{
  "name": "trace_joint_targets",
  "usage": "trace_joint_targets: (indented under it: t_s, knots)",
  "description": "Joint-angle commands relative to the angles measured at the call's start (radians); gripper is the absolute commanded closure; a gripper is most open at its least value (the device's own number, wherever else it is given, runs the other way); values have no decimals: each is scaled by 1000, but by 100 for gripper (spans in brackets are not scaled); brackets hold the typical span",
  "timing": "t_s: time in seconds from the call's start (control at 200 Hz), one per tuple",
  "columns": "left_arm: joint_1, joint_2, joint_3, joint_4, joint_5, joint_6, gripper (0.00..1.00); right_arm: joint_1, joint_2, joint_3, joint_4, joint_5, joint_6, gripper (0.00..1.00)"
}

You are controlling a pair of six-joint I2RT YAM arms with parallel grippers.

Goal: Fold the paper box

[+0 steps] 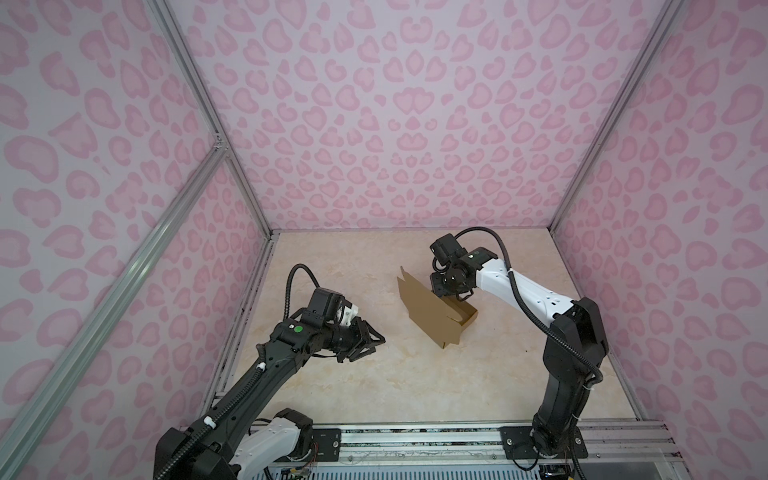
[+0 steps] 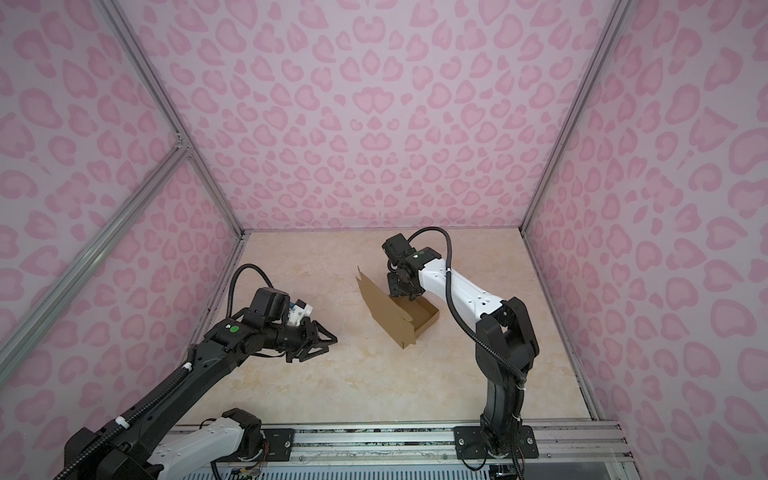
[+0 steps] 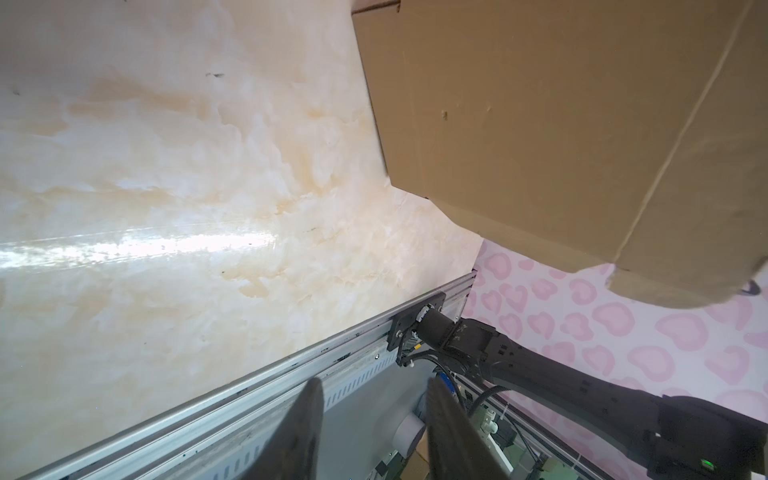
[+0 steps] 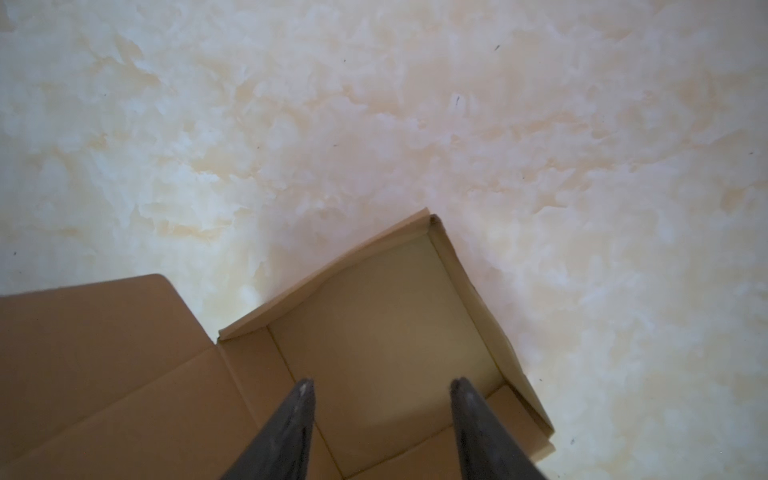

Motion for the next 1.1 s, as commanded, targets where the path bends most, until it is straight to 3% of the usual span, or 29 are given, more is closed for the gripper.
trace_joint_targets:
  t_s: [0.0,0.185,0.37,0.68,0.96,1.1]
  knots:
    - [1,-15,-14,35,-61,28,56,-50,-34,-33,4,-38,9,45]
    - [1,-61,-91,84,-159,19,56,-183,-50,-152,70,34,82,46]
    - [-2,-72,-116,126,-239,20,56,-207,-66,-257,142,179,137,46]
    - [-3,-43,-133,176,-300,33,56,-226,-26,-377,192,113,177,46]
    - [-3,-41,-130,179,-327,46,56,-125,-125,-510,234,18,217,46]
    - [-2,-38,-110,152,-360,75,56,41,-171,-559,278,-31,304,46]
